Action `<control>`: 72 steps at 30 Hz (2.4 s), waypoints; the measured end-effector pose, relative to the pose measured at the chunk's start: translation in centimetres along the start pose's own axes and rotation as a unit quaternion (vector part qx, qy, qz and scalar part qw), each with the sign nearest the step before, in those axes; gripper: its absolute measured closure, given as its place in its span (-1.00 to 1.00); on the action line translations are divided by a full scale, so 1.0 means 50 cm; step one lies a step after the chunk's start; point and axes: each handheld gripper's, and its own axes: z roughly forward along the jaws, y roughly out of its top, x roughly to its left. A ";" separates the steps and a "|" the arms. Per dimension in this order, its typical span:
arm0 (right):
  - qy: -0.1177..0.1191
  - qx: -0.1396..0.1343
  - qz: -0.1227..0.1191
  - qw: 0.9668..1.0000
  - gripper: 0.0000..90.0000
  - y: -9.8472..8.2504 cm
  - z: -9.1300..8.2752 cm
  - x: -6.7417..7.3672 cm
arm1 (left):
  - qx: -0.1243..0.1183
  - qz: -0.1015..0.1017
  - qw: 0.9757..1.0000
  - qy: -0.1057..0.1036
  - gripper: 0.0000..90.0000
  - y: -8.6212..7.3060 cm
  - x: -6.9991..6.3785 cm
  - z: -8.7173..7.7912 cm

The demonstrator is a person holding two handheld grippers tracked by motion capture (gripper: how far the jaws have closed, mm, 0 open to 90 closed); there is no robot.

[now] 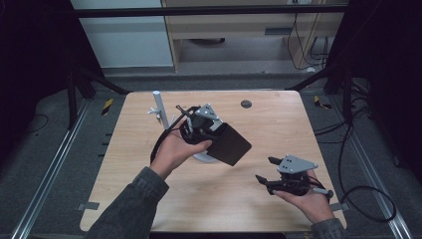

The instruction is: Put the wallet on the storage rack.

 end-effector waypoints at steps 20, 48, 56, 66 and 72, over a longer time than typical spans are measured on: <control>-0.160 0.105 0.182 0.965 -0.84 -0.112 0.060 -0.078 | 0.009 -0.011 0.999 0.045 0.78 0.059 0.043 -0.118; -0.163 0.128 0.198 0.958 -0.89 -0.137 0.061 -0.067 | 0.063 -0.014 0.996 0.067 0.78 0.062 0.094 -0.104; -0.163 0.125 0.197 0.959 -0.91 -0.138 0.062 -0.066 | 0.075 -0.015 0.995 0.070 0.78 0.046 0.104 -0.081; -0.163 0.122 0.195 0.959 -0.91 -0.140 0.060 -0.063 | 0.084 -0.018 0.994 0.071 0.78 0.042 0.114 -0.050; -0.162 0.122 0.195 0.960 -0.91 -0.141 0.058 -0.062 | 0.092 -0.016 0.993 0.066 0.78 0.041 0.118 -0.033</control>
